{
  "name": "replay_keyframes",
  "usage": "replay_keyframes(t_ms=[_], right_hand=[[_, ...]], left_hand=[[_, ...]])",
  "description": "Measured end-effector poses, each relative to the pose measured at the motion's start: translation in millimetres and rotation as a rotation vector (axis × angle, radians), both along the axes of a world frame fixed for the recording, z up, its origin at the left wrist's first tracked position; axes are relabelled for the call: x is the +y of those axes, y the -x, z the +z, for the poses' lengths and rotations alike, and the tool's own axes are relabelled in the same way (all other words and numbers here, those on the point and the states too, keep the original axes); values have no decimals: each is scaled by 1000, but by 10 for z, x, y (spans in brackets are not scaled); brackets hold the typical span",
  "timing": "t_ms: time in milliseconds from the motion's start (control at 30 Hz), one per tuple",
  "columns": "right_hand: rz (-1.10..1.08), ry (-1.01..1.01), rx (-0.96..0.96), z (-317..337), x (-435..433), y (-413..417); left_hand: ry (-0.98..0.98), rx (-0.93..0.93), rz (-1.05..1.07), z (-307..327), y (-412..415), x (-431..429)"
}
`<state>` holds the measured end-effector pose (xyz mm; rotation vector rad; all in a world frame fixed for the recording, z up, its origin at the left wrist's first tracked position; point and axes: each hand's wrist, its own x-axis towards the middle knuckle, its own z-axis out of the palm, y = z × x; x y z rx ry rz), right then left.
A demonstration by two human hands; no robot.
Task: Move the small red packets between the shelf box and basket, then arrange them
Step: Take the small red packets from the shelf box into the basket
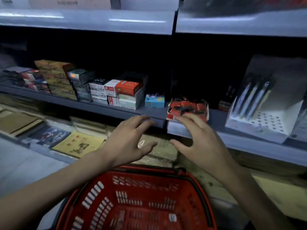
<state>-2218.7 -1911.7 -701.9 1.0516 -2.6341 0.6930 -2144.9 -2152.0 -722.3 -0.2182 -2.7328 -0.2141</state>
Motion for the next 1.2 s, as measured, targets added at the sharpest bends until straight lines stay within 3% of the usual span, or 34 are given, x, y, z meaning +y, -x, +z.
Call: replay_keyframes(t_ms=[300, 567, 700, 867, 1200], right_hand=[[231, -119, -108, -872, -316, -479], [289, -630, -320, -2292, -362, -692], [421, -830, -359, -2704, -565, -975], [541, -955, -400, -3140, -1198, -1218], [530, -1084, -371, -4152, -2099, -1211]], left_hand=[[32, -240, 101, -991, -1001, -538], [181, -464, 84, -1809, -1401, -853], [390, -575, -33, -2046, -1508, -1092], [470, -586, -76, -2117, -1559, -1112], [539, -573, -98, -2240, -1547, -1121]])
